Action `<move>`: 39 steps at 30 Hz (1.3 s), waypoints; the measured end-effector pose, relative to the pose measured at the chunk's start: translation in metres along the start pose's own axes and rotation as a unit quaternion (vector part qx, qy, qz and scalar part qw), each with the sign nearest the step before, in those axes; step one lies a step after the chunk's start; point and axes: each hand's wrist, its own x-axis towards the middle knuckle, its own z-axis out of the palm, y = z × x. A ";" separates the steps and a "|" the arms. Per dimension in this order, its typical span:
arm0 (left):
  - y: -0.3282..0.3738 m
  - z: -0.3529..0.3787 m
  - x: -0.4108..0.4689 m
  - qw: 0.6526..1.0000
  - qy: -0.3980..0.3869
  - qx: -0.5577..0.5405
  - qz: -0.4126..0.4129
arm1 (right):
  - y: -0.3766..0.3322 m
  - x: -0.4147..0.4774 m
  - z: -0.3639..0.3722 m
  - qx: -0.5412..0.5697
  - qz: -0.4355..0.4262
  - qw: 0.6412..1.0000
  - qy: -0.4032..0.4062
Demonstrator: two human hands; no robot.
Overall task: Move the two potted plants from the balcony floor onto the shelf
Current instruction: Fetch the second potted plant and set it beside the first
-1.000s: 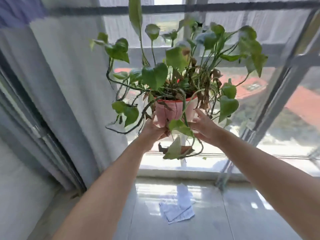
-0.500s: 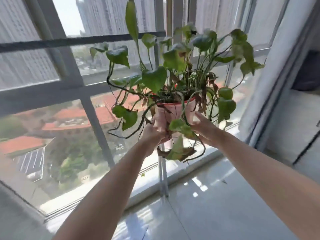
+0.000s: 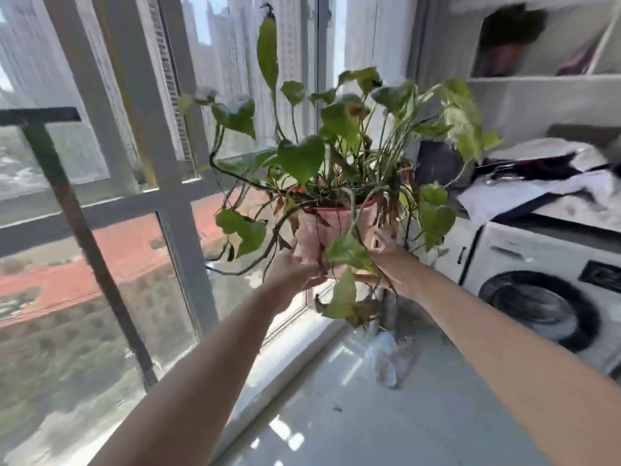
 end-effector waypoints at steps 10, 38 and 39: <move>0.040 0.095 0.196 0.990 -0.139 0.004 0.006 | -0.052 0.114 -0.128 0.033 -0.038 0.992 0.115; 0.100 0.473 0.577 0.952 -0.297 -0.054 0.050 | -0.216 0.328 -0.532 0.061 -0.132 0.939 0.311; 0.103 0.493 0.593 0.952 -0.296 -0.054 0.051 | -0.227 0.338 -0.554 0.069 -0.131 0.941 0.305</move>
